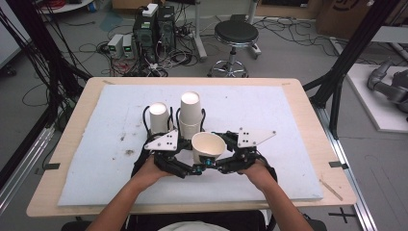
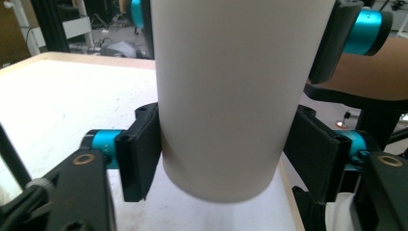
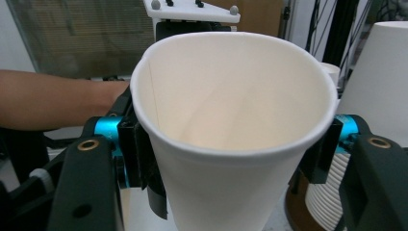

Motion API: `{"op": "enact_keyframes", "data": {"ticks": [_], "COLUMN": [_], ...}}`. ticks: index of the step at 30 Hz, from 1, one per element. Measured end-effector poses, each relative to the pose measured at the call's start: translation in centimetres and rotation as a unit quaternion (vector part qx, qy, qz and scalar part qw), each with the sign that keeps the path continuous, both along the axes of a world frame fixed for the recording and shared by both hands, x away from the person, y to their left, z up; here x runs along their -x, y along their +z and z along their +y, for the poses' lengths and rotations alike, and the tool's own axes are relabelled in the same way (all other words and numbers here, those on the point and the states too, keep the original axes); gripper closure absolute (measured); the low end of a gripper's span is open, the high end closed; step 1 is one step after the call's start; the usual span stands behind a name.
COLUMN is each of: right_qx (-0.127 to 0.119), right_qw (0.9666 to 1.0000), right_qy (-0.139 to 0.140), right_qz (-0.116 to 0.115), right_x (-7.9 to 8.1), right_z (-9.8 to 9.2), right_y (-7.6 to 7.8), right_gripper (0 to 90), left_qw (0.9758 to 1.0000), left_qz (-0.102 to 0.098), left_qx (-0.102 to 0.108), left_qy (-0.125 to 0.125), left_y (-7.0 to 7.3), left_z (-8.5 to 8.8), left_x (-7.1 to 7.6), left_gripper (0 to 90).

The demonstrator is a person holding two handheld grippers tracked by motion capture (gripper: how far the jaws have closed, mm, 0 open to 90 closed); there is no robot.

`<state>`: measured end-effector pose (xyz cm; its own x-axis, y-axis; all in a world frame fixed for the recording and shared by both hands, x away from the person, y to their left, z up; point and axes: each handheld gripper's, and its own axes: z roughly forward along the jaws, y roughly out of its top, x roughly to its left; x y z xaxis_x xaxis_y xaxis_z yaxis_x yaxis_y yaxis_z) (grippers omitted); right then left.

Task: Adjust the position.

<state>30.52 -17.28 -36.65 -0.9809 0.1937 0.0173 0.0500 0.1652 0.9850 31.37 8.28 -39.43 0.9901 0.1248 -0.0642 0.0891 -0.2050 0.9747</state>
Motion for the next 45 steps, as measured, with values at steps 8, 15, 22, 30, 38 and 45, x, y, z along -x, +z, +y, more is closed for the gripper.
{"op": "enact_keyframes", "data": {"ticks": [8, 15, 22, 30, 38, 45], "right_qx": [0.001, 0.012, 0.022, 0.024, 0.026, 0.035], "right_qw": [0.9998, 0.9989, 0.9972, 0.9939, 0.9911, 0.9890], "right_qy": [-0.021, -0.045, -0.071, -0.107, -0.130, -0.143], "right_qz": [0.003, -0.004, -0.002, 0.006, 0.003, 0.000], "right_x": [-0.4, -0.8, -1.3, -2.0, -2.1, -1.7], "right_z": [-1.2, -2.4, -4.0, -6.2, -7.6, -8.3], "right_y": [0.4, 0.5, 0.5, 0.4, 0.4, -0.1], "right_gripper": [36.2, 36.4, 36.4, 36.0, 36.1, 36.0], "left_qw": [0.9995, 0.9975, 0.9939, 0.9810, 0.9599, 0.9510], "left_qz": [0.009, 0.025, 0.010, -0.004, -0.023, -0.026], "left_qx": [0.004, 0.002, 0.016, 0.029, 0.046, 0.047], "left_qy": [0.028, 0.066, 0.108, 0.192, 0.276, 0.304], "left_y": [0.1, 0.2, 1.0, 1.3, 1.0, -0.1], "left_z": [0.9, 2.1, 4.6, 9.1, 13.2, 14.6], "left_x": [-0.2, -0.4, -0.2, 0.4, 0.4, 0.1], "left_gripper": [28.5, 21.7, 21.0, 21.0, 20.9, 21.0]}}
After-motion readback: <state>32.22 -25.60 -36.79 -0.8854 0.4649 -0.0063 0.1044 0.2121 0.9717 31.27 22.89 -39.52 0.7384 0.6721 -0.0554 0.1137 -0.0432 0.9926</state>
